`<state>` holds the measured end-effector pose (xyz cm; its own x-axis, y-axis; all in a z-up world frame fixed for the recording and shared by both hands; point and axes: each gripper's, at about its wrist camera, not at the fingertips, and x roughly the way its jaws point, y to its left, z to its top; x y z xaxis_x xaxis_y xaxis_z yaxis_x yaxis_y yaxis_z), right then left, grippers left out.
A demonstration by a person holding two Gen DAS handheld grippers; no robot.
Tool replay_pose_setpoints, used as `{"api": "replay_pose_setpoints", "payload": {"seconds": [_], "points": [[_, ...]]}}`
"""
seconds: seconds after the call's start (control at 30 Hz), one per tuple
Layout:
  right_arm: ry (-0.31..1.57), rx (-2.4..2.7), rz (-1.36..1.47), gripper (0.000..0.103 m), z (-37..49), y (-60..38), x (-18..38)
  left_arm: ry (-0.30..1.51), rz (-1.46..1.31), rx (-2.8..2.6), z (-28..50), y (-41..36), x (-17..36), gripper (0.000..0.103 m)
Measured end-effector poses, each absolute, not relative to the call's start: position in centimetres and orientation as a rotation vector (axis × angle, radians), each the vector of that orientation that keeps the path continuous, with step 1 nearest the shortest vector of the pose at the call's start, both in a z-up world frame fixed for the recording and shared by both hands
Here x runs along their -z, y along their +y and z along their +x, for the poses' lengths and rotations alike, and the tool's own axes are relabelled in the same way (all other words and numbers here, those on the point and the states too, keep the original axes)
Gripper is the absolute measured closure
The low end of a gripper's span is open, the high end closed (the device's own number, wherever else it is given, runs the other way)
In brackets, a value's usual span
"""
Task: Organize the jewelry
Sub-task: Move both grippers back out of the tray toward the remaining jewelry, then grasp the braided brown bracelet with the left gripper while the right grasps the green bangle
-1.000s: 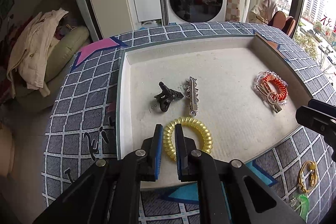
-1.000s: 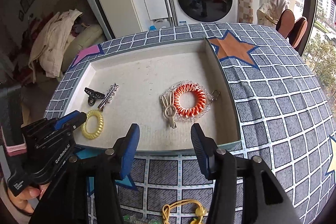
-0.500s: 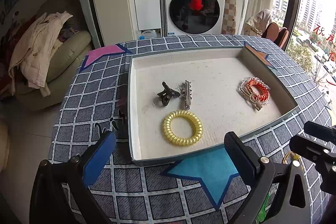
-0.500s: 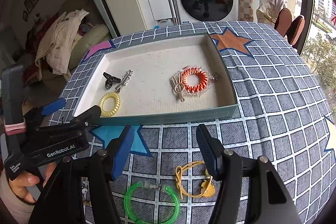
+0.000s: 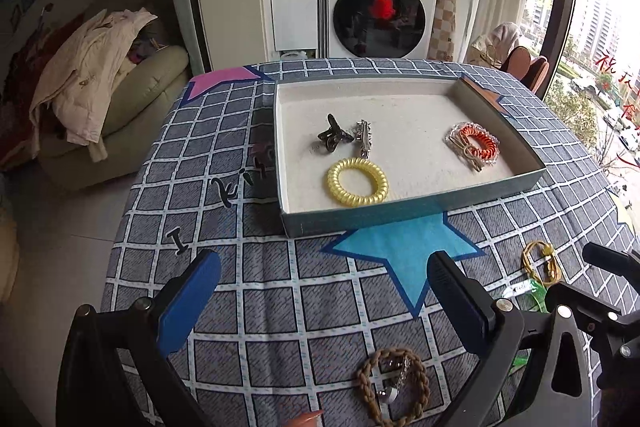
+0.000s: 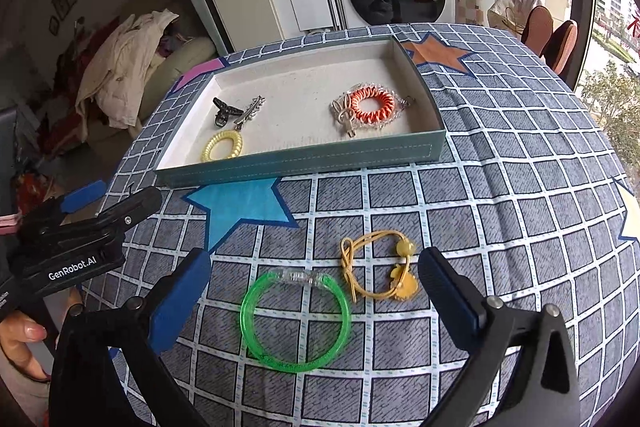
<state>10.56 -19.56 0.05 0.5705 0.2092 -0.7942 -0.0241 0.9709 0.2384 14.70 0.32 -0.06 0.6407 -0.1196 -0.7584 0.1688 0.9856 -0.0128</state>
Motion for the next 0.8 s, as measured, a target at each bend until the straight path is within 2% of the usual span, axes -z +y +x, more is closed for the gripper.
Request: {"api": "replay_pose_setpoints", "payload": {"seconds": [0.5, 0.8], "points": [[1.045, -0.089, 0.207, 0.000, 6.1, -20.6, 2.6, 0.940, 0.007, 0.141, 8.6, 2.7, 3.9, 0.000], [1.055, -0.032, 0.239, 0.000, 5.1, -21.7, 3.2, 0.962, 0.014, 0.133, 8.2, 2.2, 4.4, 0.000]]}}
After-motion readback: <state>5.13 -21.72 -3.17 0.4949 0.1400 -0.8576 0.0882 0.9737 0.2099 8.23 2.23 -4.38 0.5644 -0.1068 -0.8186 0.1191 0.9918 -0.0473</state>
